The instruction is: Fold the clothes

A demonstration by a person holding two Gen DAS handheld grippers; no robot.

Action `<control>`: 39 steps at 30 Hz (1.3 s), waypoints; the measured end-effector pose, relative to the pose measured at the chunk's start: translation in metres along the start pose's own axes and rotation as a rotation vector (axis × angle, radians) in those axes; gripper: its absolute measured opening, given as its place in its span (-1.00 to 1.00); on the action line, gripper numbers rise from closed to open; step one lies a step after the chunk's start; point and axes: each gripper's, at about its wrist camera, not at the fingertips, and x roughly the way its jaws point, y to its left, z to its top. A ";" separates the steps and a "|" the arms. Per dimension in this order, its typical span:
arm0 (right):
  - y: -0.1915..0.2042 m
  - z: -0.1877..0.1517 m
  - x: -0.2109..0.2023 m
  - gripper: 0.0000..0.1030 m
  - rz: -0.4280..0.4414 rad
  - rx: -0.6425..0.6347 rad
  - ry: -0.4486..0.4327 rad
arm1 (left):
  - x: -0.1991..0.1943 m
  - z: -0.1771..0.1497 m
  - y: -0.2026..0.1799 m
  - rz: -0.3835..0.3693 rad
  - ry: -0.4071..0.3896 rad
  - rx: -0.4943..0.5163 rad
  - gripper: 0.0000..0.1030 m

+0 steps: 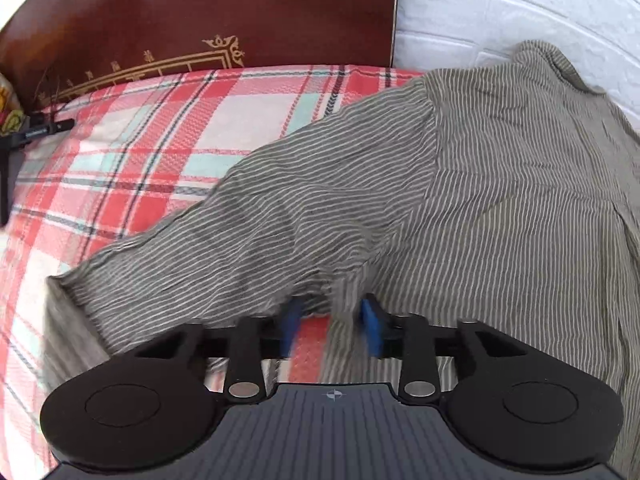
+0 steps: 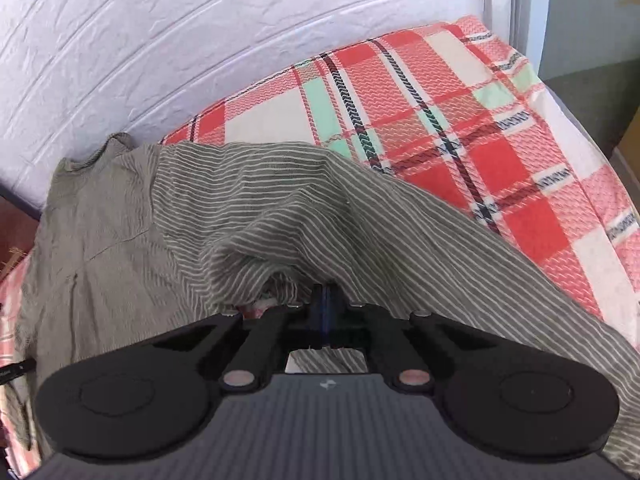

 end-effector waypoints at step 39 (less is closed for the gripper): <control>0.429 0.036 0.052 0.06 0.213 -1.044 0.064 | -0.065 -0.033 0.108 -0.072 -0.126 0.014 0.58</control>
